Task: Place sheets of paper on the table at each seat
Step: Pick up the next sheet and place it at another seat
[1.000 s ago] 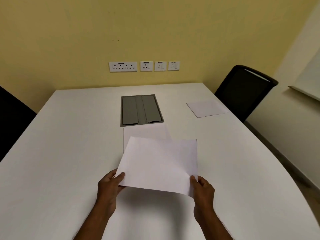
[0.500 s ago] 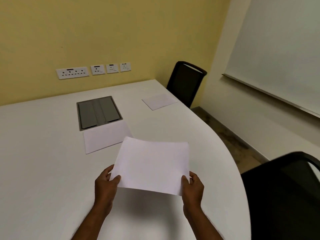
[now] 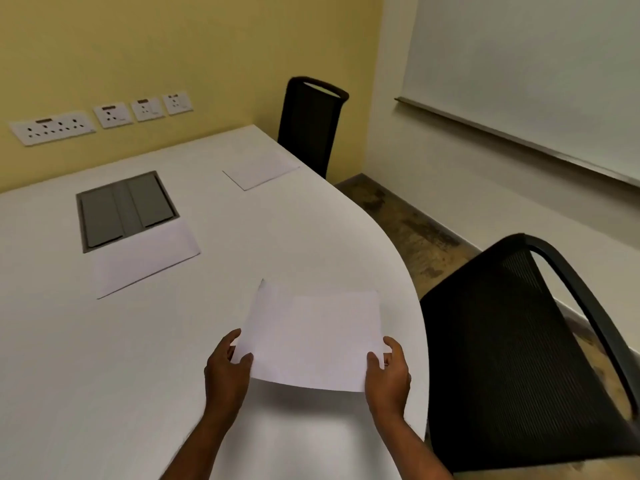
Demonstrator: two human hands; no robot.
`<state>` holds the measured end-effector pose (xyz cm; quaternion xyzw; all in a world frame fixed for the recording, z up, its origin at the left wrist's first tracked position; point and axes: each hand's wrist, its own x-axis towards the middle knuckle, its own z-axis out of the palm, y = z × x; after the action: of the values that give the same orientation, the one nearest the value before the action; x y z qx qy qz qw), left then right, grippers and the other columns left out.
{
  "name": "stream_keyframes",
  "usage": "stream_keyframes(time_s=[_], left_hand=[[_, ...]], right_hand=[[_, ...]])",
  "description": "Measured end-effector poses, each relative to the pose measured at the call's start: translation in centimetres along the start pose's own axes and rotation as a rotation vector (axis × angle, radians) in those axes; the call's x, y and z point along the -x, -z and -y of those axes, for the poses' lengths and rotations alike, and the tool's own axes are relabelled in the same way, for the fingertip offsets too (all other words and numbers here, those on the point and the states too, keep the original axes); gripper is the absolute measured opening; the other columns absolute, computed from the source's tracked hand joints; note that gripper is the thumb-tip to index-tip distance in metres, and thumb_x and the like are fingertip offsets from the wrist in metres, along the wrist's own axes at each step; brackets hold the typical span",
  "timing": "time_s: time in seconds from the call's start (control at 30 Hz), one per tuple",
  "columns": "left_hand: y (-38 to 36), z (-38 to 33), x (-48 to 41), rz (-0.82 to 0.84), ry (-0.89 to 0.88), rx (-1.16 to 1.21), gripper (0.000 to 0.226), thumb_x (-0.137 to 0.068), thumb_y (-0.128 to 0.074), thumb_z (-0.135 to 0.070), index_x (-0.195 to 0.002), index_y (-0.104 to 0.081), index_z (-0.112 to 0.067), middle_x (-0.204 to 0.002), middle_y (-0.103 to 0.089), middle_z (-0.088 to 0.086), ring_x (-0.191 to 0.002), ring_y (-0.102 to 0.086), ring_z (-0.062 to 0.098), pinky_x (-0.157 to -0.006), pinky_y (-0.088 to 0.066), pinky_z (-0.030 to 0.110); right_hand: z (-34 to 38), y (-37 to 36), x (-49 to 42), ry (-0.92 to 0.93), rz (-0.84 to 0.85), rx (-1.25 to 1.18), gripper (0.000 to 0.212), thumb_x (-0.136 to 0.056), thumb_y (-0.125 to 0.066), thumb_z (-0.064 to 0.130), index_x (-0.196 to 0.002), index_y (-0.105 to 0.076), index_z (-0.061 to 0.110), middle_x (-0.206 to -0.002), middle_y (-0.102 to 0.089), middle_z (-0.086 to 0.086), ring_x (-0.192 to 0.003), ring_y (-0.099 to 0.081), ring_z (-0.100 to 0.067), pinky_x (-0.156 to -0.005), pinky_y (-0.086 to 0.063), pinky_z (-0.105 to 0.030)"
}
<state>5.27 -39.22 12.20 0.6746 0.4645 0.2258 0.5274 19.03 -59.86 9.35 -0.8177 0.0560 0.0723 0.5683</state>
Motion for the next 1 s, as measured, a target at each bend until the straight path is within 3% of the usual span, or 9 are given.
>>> stream_keyframes(time_s=[0.1, 0.27, 0.47, 0.63, 0.87, 1.0], left_hand=[[-2.0, 1.7, -0.5, 0.034, -0.006, -0.065, 0.049, -0.086, -0.065, -0.001, -0.131, -0.059, -0.020, -0.098, -0.071, 0.008, -0.090, -0.068, 0.027, -0.073, -0.054, 0.034], [-5.1, 3.9, -1.4, 0.089, 0.002, -0.120, 0.048, -0.086, -0.065, -0.001, -0.129, -0.060, -0.020, -0.098, -0.071, 0.008, -0.088, -0.068, 0.027, -0.073, -0.053, 0.035], [-8.1, 5.6, -1.8, 0.144, -0.007, -0.172, 0.049, -0.084, -0.066, -0.001, -0.128, -0.060, -0.023, -0.093, -0.071, 0.003, -0.082, -0.067, 0.017, -0.065, -0.047, 0.025], [-9.0, 6.5, -2.3, 0.157, -0.008, -0.219, 0.053, -0.085, -0.066, 0.000, -0.133, -0.058, -0.021, -0.102, -0.071, 0.011, -0.084, -0.064, 0.026, -0.072, -0.047, 0.030], [-9.3, 7.1, -2.7, 0.149, -0.025, -0.259, 0.055, -0.084, -0.064, 0.004, -0.132, -0.057, -0.021, -0.094, -0.068, 0.003, -0.079, -0.062, 0.018, -0.066, -0.044, 0.023], [-9.6, 7.6, -2.6, 0.174, -0.056, -0.278, 0.056, -0.082, -0.063, 0.007, -0.132, -0.057, -0.018, -0.107, -0.069, 0.005, -0.096, -0.066, 0.027, -0.079, -0.049, 0.029]], right_hand=[[-2.1, 0.1, -1.0, -0.046, -0.044, 0.039, 0.042, -0.096, -0.062, 0.012, -0.136, -0.051, 0.020, -0.121, -0.064, -0.019, -0.117, -0.059, -0.034, -0.093, -0.054, -0.046], [-5.0, 0.2, -2.8, -0.095, -0.111, 0.105, 0.043, -0.097, -0.062, 0.013, -0.138, -0.051, 0.019, -0.129, -0.062, -0.020, -0.116, -0.060, -0.036, -0.089, -0.052, -0.042], [-7.3, 0.5, -4.4, -0.093, -0.130, 0.248, 0.047, -0.097, -0.060, 0.012, -0.142, -0.047, 0.014, -0.137, -0.061, -0.015, -0.122, -0.061, -0.035, -0.093, -0.055, -0.045], [-8.4, 0.5, -4.6, -0.077, -0.109, 0.365, 0.049, -0.097, -0.060, 0.013, -0.144, -0.045, 0.013, -0.136, -0.062, -0.013, -0.122, -0.061, -0.033, -0.094, -0.055, -0.045], [-8.3, 0.2, -5.7, -0.008, -0.069, 0.424, 0.051, -0.096, -0.061, 0.013, -0.145, -0.046, 0.012, -0.135, -0.063, -0.014, -0.123, -0.060, -0.032, -0.097, -0.053, -0.050], [-8.2, 0.3, -6.4, 0.013, -0.058, 0.475, 0.051, -0.095, -0.063, 0.013, -0.143, -0.046, 0.012, -0.133, -0.063, -0.013, -0.122, -0.059, -0.032, -0.097, -0.052, -0.051]])
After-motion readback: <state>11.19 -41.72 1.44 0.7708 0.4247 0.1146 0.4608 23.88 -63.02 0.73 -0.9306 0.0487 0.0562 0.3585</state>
